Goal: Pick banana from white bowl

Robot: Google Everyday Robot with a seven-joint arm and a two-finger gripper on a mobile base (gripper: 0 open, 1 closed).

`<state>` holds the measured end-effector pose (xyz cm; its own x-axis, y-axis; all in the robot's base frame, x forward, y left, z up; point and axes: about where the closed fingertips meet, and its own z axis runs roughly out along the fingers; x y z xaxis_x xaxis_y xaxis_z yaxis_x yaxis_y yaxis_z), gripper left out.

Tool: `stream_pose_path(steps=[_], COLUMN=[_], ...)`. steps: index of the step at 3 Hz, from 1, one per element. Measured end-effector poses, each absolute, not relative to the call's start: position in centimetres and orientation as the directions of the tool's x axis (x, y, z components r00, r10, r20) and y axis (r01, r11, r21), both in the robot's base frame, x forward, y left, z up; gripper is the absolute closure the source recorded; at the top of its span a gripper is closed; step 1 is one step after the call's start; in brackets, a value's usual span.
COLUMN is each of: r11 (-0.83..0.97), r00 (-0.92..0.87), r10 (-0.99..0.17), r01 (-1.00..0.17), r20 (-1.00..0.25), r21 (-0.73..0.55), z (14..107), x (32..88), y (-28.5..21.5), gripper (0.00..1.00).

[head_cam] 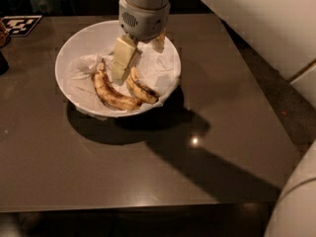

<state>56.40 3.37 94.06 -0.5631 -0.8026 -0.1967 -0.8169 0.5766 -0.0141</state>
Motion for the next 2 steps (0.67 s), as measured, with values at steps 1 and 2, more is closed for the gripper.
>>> stream_pose_path(steps=[1,2], r11=[0.596,0.612], r00=[-0.584,-0.604], r10=[-0.79,-0.78], r01=[-0.803,-0.791], r20=[-0.185,-0.164], r21=[-0.014,0.002], z=[93.6,92.4], x=[57.6,58.8], y=[3.2,3.2], gripper=[0.15,0.24])
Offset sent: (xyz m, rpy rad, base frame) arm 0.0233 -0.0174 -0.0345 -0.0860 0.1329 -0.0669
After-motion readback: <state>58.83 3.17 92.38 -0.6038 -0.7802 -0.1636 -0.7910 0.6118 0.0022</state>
